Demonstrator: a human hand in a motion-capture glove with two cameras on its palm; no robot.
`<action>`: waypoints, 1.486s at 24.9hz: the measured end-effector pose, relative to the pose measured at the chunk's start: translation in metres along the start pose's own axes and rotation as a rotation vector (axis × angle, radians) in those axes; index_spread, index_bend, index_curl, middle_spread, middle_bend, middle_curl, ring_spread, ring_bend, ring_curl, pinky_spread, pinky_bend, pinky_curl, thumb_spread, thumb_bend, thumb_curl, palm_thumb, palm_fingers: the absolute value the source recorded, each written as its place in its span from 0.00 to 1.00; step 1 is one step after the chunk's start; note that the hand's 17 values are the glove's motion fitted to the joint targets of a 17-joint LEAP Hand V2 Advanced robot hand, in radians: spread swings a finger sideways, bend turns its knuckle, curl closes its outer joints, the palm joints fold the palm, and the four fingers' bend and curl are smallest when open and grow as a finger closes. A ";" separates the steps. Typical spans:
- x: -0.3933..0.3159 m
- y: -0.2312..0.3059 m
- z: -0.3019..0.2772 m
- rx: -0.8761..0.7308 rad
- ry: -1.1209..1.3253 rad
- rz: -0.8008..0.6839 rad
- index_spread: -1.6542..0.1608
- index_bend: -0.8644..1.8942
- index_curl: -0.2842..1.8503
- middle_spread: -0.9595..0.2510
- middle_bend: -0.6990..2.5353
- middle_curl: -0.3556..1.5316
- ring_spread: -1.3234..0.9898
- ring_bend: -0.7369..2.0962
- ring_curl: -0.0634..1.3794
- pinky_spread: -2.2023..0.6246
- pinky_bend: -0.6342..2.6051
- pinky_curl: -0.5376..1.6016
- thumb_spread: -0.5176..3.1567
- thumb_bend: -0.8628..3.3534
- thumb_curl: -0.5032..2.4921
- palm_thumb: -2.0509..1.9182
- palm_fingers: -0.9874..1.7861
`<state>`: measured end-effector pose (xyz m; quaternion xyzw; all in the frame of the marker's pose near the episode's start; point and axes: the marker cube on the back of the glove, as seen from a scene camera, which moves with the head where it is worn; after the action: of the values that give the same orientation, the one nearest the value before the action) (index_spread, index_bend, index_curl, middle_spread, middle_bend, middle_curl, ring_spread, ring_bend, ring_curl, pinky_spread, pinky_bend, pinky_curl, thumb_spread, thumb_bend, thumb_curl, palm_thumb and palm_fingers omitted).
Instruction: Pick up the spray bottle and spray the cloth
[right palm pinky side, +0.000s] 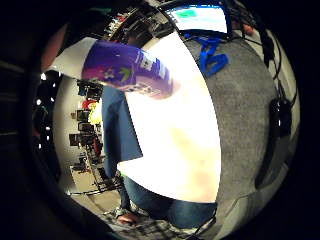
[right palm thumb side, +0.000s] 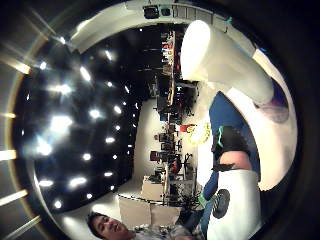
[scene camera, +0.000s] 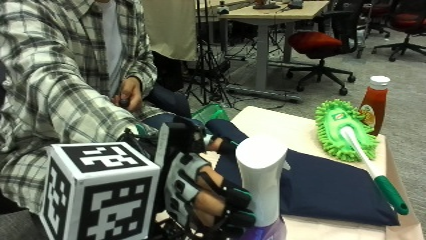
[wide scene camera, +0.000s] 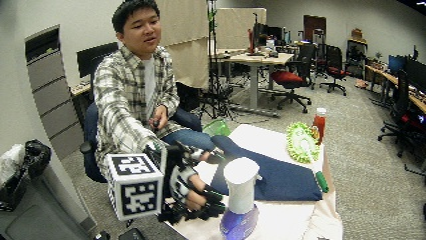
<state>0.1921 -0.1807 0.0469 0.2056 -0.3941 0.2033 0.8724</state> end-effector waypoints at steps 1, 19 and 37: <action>0.002 -0.006 0.002 0.008 -0.006 -0.009 0.79 0.36 0.25 0.81 0.27 0.36 0.57 0.42 0.27 0.84 0.28 0.41 0.43 0.23 0.34 0.74 0.49; 0.006 -0.055 0.040 0.106 -0.199 -0.146 0.75 0.39 0.29 0.72 0.29 0.39 0.54 0.40 0.27 0.82 0.24 0.39 0.40 0.23 0.36 0.78 0.58; -0.001 -0.062 0.045 0.171 -0.199 -0.154 0.75 0.37 0.32 0.67 0.35 0.45 0.48 0.42 0.33 0.77 0.25 0.40 0.27 0.21 0.40 0.82 0.74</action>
<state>0.1963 -0.2557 0.0605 0.3279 -0.4428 0.1473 0.8214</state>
